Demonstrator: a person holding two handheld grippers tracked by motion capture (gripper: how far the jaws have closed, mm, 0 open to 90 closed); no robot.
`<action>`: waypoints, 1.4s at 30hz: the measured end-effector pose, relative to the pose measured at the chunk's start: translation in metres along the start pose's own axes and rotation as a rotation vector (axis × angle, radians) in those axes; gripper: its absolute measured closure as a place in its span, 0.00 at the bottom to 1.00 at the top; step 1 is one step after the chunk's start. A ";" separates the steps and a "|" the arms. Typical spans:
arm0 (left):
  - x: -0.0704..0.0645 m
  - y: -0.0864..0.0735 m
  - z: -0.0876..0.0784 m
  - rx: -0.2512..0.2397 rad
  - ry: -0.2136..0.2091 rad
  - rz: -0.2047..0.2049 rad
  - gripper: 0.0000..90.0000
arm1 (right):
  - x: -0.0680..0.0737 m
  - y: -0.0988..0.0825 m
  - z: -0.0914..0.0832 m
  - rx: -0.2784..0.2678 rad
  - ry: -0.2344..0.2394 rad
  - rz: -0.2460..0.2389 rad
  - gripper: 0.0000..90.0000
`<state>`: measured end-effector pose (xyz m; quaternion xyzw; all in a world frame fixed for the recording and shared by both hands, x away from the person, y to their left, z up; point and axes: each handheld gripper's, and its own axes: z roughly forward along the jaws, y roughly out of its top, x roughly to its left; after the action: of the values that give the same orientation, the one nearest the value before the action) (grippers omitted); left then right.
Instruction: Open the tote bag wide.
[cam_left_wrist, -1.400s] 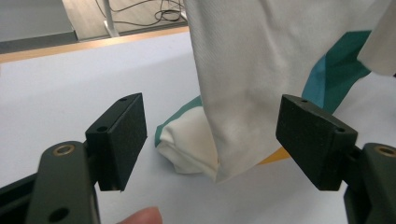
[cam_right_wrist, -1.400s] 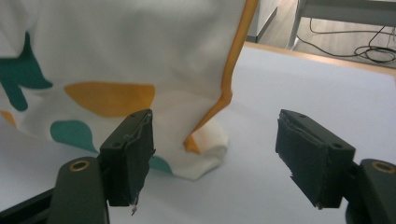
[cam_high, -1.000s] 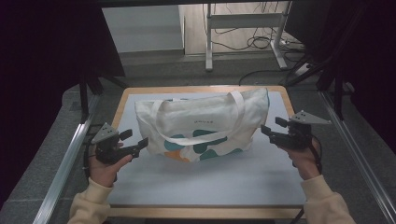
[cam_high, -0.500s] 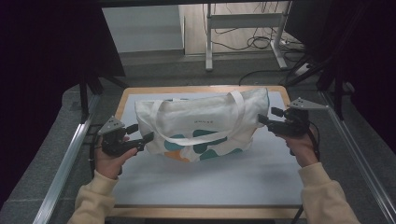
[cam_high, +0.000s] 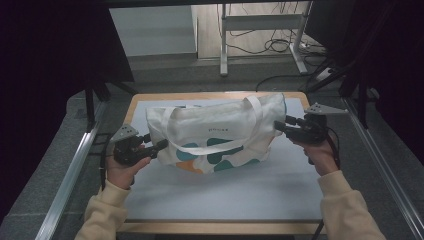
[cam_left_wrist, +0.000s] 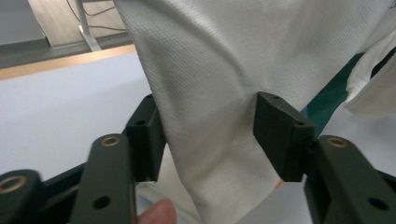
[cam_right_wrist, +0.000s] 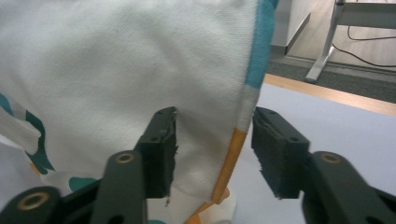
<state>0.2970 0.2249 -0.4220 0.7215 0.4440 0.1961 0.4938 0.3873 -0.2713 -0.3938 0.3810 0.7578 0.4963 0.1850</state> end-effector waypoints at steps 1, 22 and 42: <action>0.000 0.000 0.000 0.000 0.007 0.003 0.60 | 0.001 0.000 0.001 0.009 -0.006 -0.014 0.63; -0.002 -0.005 -0.009 -0.026 0.003 0.030 0.90 | 0.011 -0.004 -0.008 -0.035 -0.056 -0.097 0.94; -0.006 -0.024 -0.014 -0.021 -0.024 0.041 0.91 | 0.016 -0.029 -0.018 -0.048 -0.023 -0.123 0.95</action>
<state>0.2729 0.2301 -0.4363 0.7274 0.4211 0.2024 0.5025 0.3537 -0.2759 -0.4104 0.3350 0.7654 0.4977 0.2329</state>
